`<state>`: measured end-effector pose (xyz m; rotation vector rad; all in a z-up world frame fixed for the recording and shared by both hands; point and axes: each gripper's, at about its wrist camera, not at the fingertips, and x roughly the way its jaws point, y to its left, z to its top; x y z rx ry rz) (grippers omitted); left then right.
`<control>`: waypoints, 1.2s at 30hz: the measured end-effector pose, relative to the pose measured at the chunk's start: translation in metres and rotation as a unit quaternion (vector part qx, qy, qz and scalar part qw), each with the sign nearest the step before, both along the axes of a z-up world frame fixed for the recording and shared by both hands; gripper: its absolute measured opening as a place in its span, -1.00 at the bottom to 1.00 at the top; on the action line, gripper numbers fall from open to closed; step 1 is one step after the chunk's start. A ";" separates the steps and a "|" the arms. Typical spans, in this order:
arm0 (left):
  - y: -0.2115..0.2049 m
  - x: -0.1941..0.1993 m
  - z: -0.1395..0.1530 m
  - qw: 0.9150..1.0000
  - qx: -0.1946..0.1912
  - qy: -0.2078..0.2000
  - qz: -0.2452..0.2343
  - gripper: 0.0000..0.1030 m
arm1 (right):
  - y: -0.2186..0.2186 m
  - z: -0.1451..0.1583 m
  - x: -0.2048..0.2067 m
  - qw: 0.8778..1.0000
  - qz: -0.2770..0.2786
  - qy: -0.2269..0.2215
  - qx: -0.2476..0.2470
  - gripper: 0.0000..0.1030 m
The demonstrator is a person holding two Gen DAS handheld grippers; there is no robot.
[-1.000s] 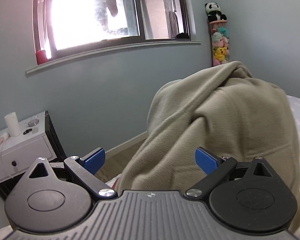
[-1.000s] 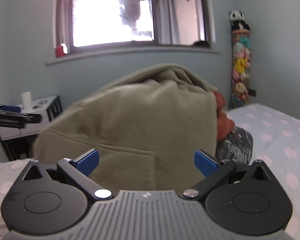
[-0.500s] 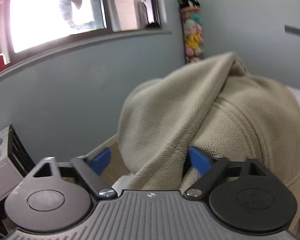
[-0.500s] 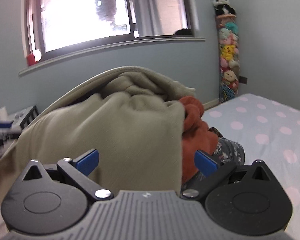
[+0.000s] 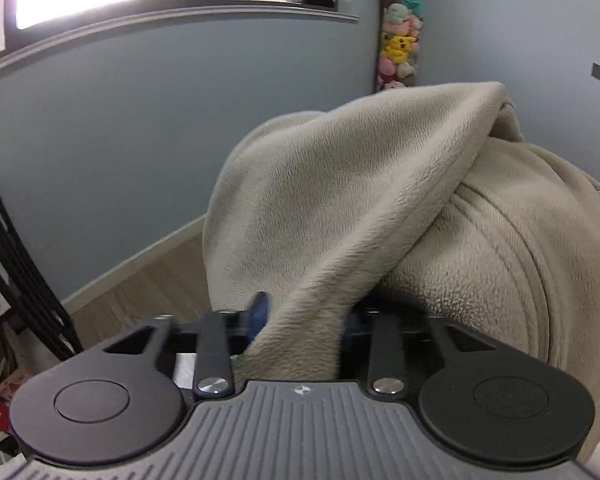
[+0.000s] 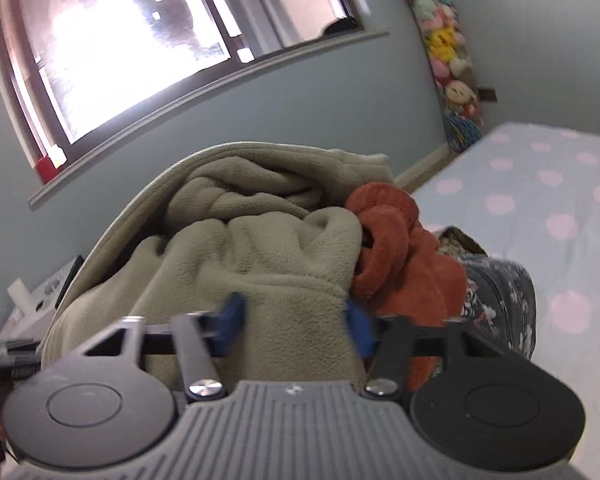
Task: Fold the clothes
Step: 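Close the left gripper on the hoodie hood while the right gripper grasps the hoodie fabric, then lift the hoodie off the pile with both grippers and carry it over the bed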
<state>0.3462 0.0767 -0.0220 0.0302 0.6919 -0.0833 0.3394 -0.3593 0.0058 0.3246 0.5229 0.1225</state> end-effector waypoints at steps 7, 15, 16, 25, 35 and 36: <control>0.007 -0.006 0.054 0.998 -0.033 -0.028 0.035 -0.70 | 0.012 0.032 -0.021 0.999 0.030 -0.042 0.001 -0.72; -0.020 -0.045 0.167 0.989 -0.051 -0.126 -0.060 -0.72 | 0.027 0.087 -0.044 0.992 0.037 -0.103 0.057 -0.77; -0.024 -0.053 0.180 0.982 -0.061 -0.131 -0.121 -0.72 | 0.029 0.096 -0.049 0.991 0.037 -0.115 0.061 -0.77; -0.076 -0.159 0.277 0.940 -0.092 -0.251 -0.213 -0.73 | 0.004 0.216 -0.176 0.956 -0.014 -0.293 0.024 -0.78; -0.181 -0.215 0.244 0.911 -0.139 -0.210 -0.327 -0.73 | -0.108 0.242 -0.370 0.924 -0.189 -0.322 -0.078 -0.78; -0.193 -0.217 0.236 0.909 -0.145 -0.199 -0.337 -0.73 | -0.122 0.238 -0.387 0.921 -0.210 -0.315 -0.085 -0.78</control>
